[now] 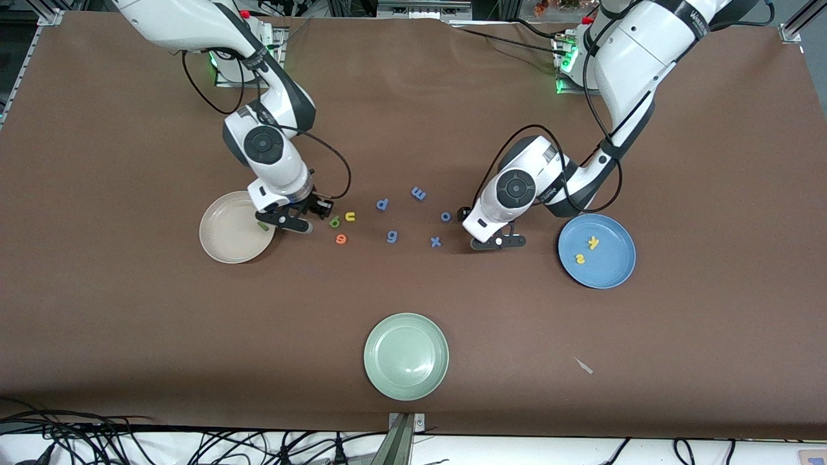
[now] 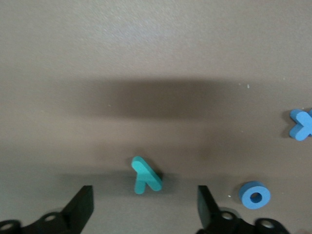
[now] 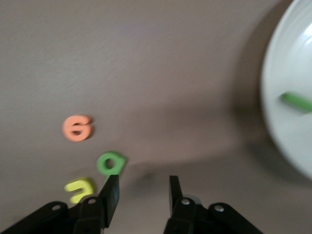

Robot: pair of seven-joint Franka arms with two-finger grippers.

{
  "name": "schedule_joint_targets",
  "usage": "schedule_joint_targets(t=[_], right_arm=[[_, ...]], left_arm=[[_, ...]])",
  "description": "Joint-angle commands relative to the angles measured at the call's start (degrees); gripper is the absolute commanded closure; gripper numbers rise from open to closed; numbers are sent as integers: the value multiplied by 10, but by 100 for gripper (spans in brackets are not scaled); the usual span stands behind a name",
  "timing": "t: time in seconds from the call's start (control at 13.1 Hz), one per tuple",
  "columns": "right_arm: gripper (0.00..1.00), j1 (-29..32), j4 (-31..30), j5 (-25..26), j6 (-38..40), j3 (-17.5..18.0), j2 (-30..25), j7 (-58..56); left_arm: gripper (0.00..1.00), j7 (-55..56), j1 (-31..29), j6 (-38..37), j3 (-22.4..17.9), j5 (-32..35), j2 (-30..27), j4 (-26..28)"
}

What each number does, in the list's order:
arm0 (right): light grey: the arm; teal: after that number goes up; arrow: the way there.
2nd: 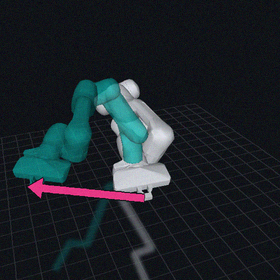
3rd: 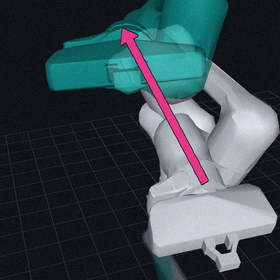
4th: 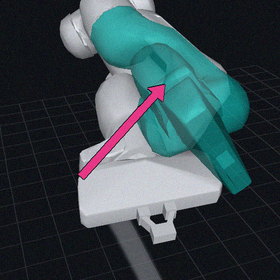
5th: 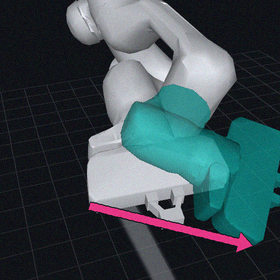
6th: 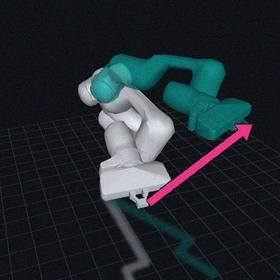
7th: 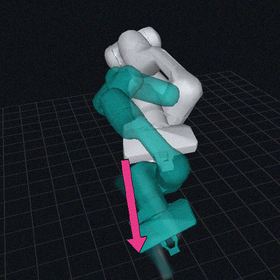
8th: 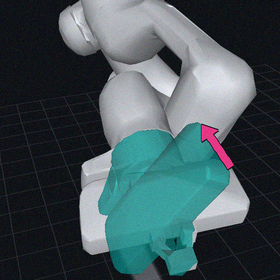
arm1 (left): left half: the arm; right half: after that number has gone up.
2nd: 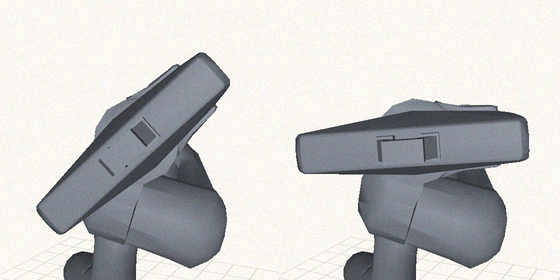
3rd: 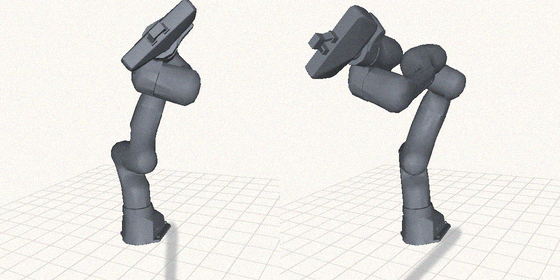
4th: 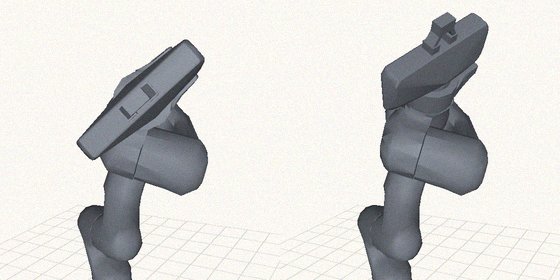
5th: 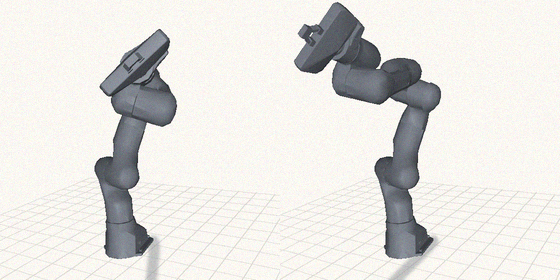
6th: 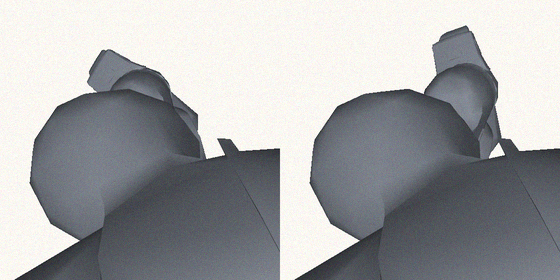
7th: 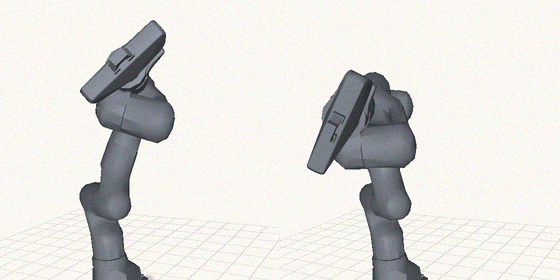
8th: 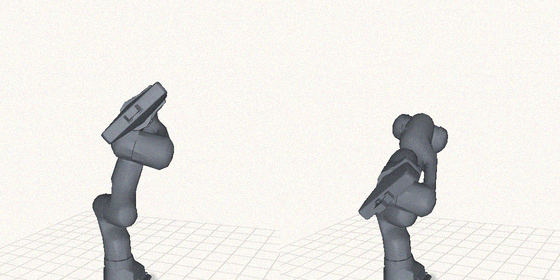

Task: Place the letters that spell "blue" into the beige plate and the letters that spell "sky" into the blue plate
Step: 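Pinch the y with the left gripper while the right gripper pinches the 9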

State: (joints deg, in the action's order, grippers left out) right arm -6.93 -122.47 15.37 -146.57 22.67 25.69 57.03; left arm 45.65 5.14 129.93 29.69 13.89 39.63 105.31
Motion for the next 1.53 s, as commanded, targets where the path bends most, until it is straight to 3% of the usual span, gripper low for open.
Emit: schedule_joint_targets(t=[0.0,0.31,0.46,0.76,0.99,1.45], right_arm=[[50,-18,27,11,-21,4,31,54],[49,-29,50,17,-21,4,49,60],[49,-28,49,68,-25,3,56,61],[48,-28,48,81,-25,-1,60,61],[47,-28,37,103,-42,-18,63,60],[47,-28,34,103,-65,-20,72,61]], left_arm=[[23,22,7,5,-3,42,2,2],[30,50,12,6,-3,73,10,1],[52,63,18,6,-3,73,10,2],[81,64,18,4,-3,73,9,4],[84,62,12,-15,-2,73,-14,0],[85,39,-16,-73,-4,75,-71,-16]])
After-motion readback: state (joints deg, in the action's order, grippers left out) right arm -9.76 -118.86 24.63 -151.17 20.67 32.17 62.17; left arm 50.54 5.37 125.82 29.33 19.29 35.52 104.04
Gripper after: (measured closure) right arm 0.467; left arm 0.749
